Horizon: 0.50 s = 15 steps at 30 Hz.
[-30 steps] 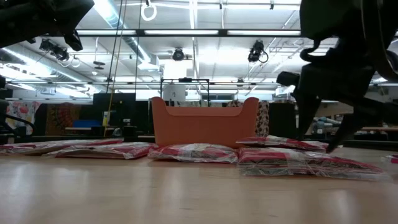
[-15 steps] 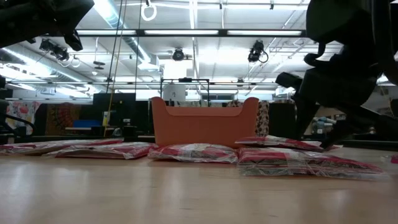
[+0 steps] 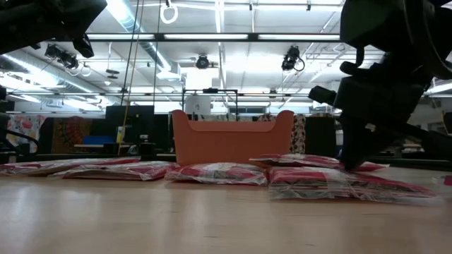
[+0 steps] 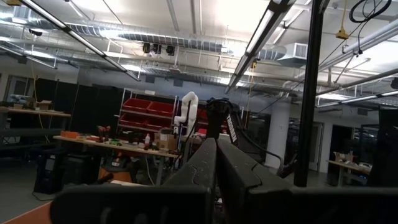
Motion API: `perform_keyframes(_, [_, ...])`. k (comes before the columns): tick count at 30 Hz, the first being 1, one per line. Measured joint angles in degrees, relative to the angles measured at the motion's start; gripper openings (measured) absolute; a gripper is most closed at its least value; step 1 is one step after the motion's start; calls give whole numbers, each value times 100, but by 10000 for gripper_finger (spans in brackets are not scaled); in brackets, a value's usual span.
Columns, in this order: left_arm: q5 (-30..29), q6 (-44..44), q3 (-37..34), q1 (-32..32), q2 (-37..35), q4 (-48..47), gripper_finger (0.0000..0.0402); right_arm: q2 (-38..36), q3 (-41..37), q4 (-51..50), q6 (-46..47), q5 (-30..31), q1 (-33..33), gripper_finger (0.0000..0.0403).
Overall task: Sort popcorn bags into baskets
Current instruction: Put the red popcorn bag into the orange bin
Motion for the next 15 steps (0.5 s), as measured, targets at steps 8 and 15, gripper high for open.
perform_keyframes(8, [-2, 83, 0, -2, 0, 0, 18, 2, 380, -312, -191, 202, 0, 8])
perform_keyframes(15, [-2, 63, -2, 0, 0, -1, 18, 2, 1303, -1377, -25, 302, -129, 10])
